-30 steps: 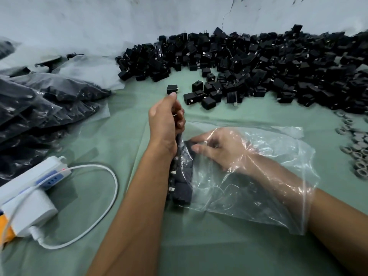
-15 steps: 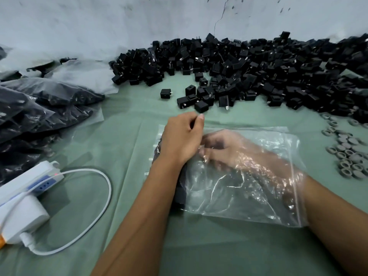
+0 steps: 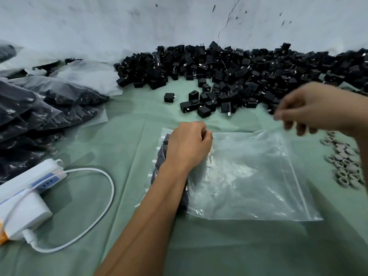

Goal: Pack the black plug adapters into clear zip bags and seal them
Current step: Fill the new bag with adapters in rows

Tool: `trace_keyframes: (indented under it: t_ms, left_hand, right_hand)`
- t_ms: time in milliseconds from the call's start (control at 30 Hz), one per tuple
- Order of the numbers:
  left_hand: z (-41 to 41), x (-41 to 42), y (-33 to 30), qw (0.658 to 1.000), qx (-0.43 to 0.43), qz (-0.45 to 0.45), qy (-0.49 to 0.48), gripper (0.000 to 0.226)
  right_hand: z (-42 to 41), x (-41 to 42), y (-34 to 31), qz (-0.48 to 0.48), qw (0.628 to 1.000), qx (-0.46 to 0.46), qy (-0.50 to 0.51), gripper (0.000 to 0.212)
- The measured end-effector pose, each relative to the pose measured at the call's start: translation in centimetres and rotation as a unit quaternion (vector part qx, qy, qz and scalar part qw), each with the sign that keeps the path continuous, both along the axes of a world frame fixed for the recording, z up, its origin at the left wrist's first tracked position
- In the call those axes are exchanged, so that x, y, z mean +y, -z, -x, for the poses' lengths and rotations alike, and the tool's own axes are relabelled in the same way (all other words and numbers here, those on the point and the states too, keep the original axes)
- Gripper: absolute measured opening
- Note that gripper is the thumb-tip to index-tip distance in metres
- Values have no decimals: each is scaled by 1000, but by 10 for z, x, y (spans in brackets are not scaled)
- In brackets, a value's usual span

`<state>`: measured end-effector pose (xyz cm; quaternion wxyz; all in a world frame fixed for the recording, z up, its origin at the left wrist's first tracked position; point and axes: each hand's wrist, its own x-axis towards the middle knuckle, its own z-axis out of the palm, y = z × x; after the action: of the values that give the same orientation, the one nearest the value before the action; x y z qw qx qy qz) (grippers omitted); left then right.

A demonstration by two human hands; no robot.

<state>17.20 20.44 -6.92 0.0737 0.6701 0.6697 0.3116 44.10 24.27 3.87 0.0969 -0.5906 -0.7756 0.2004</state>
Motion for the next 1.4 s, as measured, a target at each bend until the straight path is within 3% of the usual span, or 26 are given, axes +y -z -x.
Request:
trace_keyframes:
  t_ms: [67,167,333,467,567,667,767,867,967,1033,1067,1167,1300,1400]
  left_hand:
    - [0,-1,0,1000,-4,5,1,39]
    - [0,-2,-1,1000,-9,8,3,37]
    - [1,-2,-4,1000,-1,1,6,34]
    - [2,-2,-3,1000,-10,-8,7,33]
    - [4,-2,-2,1000,-3,-8,10,33]
    - [5,-4,-5,1000,18,-7,18,36]
    - [4,-8,-13,998,37,-12,47,31]
    - [-16,-13,-28,992,29,-34,118,21]
    - [-57,-12,-44,965,59,-17,257,4]
    - [-86,-7,-52,934,94,31,343,24]
    - [-96,-5,-56,921,107,57,371,33]
    - [-114,7,-60,895,115,107,416,49]
    - [-108,22,-61,881,153,140,426,40]
    - [-97,29,-65,884,158,160,410,23]
  right_hand:
    - [35,9,-9,-80,996,41,13,15]
    - [94,28,0,-141,989,-2,-30,13]
    - [158,62,54,-100,970,-153,-158,47]
    - [165,75,83,-121,967,-172,-147,35]
    - [159,73,85,-152,975,-107,-121,19]
    - [142,70,76,-155,981,-62,-97,25]
    - [110,56,67,-124,983,134,-27,32]
    - [59,32,68,-80,907,408,61,24]
    - [17,8,85,-53,846,520,105,22]
    - [3,-5,98,-20,808,577,121,17]
    - [-1,-8,103,-14,799,590,114,16]
    - [-20,-5,110,-46,842,533,70,28]
    - [-43,-2,105,7,838,542,62,39]
    - [-57,-6,100,79,857,510,5,51]
